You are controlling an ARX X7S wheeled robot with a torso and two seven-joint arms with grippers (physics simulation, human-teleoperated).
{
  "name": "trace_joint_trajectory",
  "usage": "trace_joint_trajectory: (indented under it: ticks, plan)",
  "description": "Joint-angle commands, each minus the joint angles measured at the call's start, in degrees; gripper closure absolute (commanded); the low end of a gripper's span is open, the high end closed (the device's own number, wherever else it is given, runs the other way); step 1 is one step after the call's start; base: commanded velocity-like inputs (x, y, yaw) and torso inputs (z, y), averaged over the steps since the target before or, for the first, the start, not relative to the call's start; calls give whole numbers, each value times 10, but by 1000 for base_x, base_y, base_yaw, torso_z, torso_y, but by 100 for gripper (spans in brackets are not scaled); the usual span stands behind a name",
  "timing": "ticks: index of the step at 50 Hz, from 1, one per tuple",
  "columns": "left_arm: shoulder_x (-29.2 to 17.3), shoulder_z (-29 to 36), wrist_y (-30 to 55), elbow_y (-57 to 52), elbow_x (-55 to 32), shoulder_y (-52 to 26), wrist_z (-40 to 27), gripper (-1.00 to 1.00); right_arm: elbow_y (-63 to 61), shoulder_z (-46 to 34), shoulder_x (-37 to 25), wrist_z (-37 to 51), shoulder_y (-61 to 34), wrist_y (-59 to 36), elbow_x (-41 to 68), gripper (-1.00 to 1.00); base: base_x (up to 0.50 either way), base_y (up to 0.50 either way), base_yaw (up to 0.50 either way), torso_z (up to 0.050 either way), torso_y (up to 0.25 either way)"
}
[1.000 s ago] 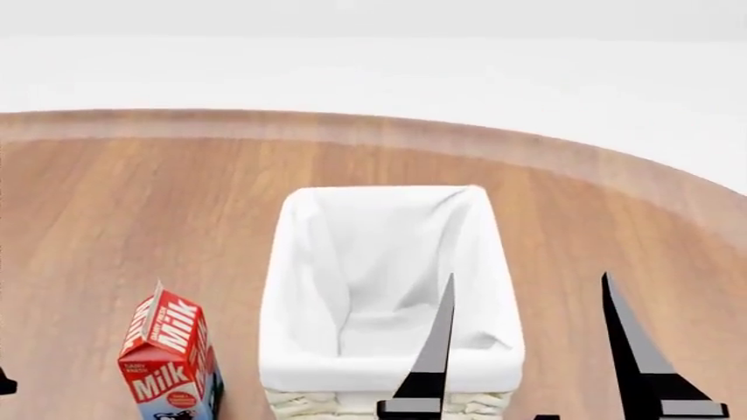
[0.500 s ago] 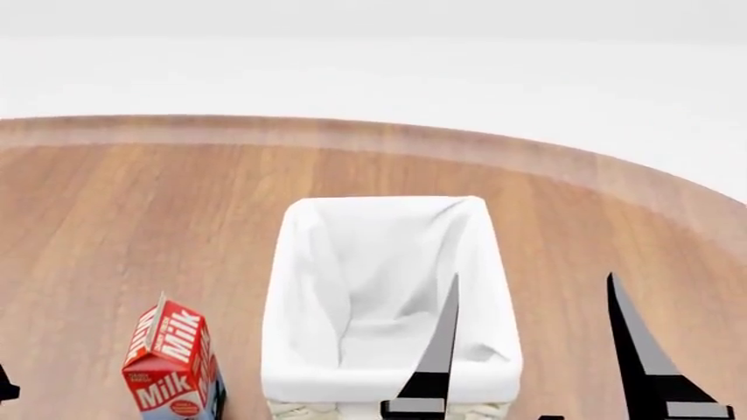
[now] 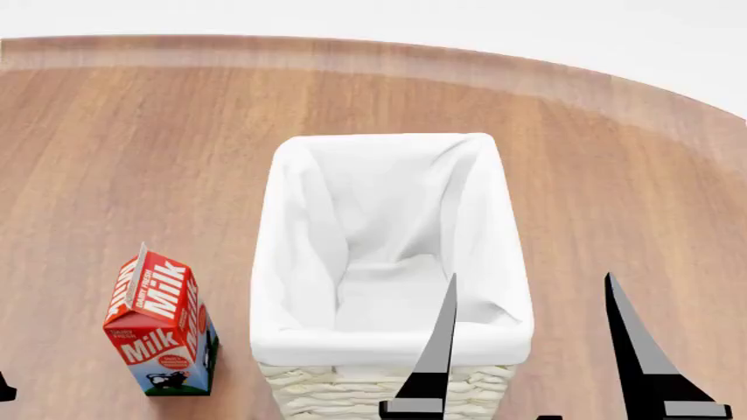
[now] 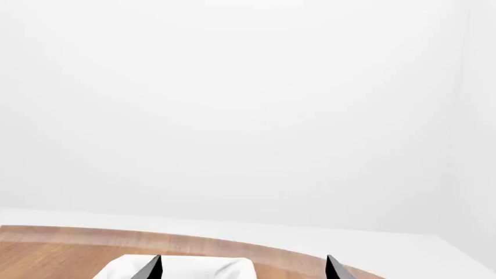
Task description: Pick up the tomato sauce, and put it in the basket.
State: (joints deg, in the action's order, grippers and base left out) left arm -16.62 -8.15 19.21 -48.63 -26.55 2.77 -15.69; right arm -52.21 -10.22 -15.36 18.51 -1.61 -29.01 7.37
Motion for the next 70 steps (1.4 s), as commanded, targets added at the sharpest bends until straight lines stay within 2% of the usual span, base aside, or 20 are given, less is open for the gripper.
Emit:
trace_joint_trajectory:
  ticks: [1,9,18,27,32,36,42,51,61,70]
  plan:
    - [-4,-2,-2,-1,-7,-1,-2,-100,2,-2,-3,3,-2,-1,2,-100,0,0,0,43,-180]
    - [-4,-1,-7,2,-7,-1,-4,-100,0,-4,-6,5,-3,-7,5,-100,0,0,0,42,-177]
    - [-4,11,-17,3,-1,2,0,-100,-44,-12,-19,9,16,-40,5,-100,0,0,0,0,0]
    - [-6,3,-21,5,-9,3,-3,-100,-77,-21,-41,5,8,-94,103,-100,0,0,0,0,0]
    - [-8,0,-22,6,-11,3,-5,-100,-78,-113,-170,149,-72,-78,265,-100,0,0,0,0,0]
    - [-9,0,-23,6,-12,5,-6,-100,-78,-200,-254,223,-139,-39,377,-100,0,0,0,0,0]
    - [-10,2,-27,9,-11,5,-5,-100,-77,-306,-327,295,-217,36,436,-100,0,0,0,0,0]
    - [-12,5,-29,9,-15,5,-5,-100,-77,-422,-351,334,-293,82,458,-100,0,0,0,0,0]
    - [-13,9,-36,12,-11,7,-5,-100,-78,-602,-371,390,-416,139,477,-100,0,0,0,0,0]
    - [-15,11,-38,12,-12,8,-6,-100,-77,-722,-353,418,-494,171,491,-100,0,0,0,0,0]
